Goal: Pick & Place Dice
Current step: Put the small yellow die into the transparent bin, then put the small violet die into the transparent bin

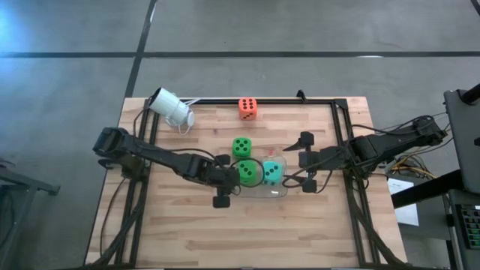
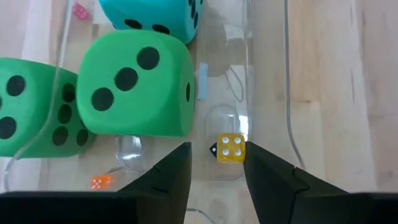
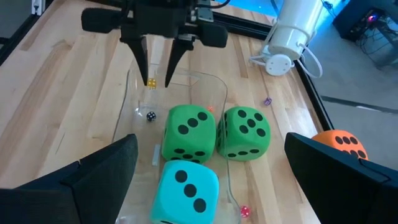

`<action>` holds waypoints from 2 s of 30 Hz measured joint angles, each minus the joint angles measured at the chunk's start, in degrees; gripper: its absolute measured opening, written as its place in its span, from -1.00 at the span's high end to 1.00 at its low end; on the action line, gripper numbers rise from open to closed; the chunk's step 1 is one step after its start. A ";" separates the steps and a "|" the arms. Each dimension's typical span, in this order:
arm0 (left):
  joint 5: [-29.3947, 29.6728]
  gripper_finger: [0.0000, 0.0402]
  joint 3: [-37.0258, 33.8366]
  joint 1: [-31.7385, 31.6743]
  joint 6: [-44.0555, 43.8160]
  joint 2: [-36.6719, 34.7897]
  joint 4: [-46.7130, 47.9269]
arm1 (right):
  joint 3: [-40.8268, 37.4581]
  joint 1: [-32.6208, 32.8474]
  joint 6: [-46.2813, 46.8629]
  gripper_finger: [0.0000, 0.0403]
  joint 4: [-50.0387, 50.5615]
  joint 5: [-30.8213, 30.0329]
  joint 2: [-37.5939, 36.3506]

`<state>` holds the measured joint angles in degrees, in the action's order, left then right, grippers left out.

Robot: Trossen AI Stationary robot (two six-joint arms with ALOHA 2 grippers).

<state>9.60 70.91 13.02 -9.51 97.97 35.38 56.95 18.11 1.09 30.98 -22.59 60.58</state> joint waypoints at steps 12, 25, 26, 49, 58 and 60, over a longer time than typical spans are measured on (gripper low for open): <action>0.00 0.42 0.38 -0.22 2.47 0.81 -0.02 | 0.00 0.00 -0.18 -0.99 -0.02 0.00 0.00; 0.00 0.48 0.50 -0.71 2.23 0.79 0.05 | 0.00 -0.02 0.02 -0.99 -0.02 0.00 0.00; 0.00 0.48 0.76 -0.86 2.23 0.76 0.34 | 0.00 0.00 0.02 -0.99 -0.02 0.00 0.00; 11.02 0.48 -4.72 -7.64 -6.94 -18.02 12.37 | 0.00 0.00 0.23 -0.99 0.00 0.00 -0.01; 11.00 0.48 -8.79 -15.83 -5.82 -19.47 11.28 | 0.00 -0.02 -0.08 -0.99 -0.02 0.00 -0.01; 11.00 0.48 -9.26 -17.49 -5.68 -19.47 10.52 | 0.00 -0.01 -0.22 -0.99 -0.02 0.00 0.00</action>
<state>20.60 61.66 -4.47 -15.18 78.50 45.90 56.95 18.10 0.87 30.96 -22.59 60.58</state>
